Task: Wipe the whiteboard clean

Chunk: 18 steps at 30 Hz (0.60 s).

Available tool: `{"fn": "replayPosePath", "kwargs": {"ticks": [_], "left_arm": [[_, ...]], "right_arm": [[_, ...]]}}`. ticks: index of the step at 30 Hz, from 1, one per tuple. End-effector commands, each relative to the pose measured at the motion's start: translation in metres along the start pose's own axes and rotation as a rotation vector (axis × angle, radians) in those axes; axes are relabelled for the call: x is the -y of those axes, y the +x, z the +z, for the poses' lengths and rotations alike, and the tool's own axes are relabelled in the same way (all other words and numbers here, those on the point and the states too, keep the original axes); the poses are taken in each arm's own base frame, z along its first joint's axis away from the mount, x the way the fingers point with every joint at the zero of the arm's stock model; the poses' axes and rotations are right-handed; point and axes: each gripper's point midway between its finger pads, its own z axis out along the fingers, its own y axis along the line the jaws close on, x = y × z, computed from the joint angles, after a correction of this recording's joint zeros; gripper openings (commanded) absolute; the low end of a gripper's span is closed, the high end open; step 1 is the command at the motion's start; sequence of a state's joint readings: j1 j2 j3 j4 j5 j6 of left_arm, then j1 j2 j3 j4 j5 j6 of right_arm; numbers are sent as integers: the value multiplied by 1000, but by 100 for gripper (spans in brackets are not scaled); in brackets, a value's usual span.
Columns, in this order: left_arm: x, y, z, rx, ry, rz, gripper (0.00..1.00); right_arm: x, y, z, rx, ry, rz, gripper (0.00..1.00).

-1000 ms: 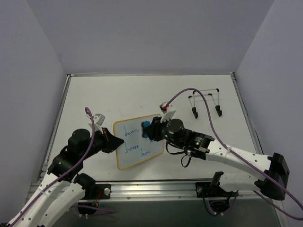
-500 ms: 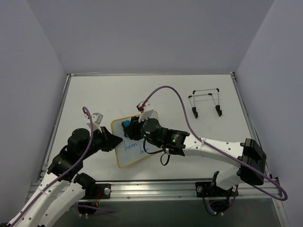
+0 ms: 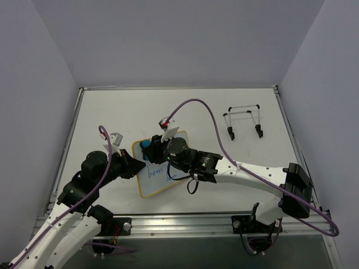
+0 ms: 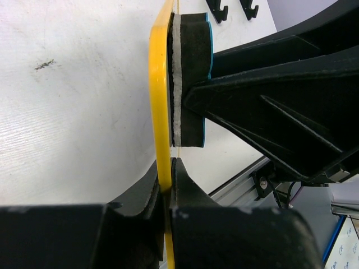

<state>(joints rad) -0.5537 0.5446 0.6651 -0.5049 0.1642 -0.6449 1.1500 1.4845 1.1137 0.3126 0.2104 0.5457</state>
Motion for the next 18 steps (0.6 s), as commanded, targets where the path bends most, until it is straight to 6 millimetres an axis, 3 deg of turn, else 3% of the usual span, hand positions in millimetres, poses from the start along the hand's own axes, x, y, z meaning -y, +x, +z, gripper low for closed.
{"fn": "replayPosePath", "kwargs": {"ticks": [1,2,3,5,6,11,14,18], "left_arm": [[42,-8,-11,-1,197,90,2],[43,-8,-11,-3,199,90,2],[43,-8,-11,-6,201,90,2],[45,-8,-12,-6,211,95,2],[45,-8,-12,-7,213,95,2],[46,-7,-12,-8,214,97,2],[46,-7,-13,-11,216,97,2],[47,-8,-13,-9,217,98,2]], "right_arm": [[20,9,5,-4,18,29,9],[27,9,3,-5,24,37,9],[47,16,3,-18,57,43,8],[60,17,2,-25,44,59,8],[80,22,1,-35,73,70,8],[110,26,0,-49,98,67,8],[115,25,2,-51,102,69,6],[81,14,6,-29,23,66,5]]}}
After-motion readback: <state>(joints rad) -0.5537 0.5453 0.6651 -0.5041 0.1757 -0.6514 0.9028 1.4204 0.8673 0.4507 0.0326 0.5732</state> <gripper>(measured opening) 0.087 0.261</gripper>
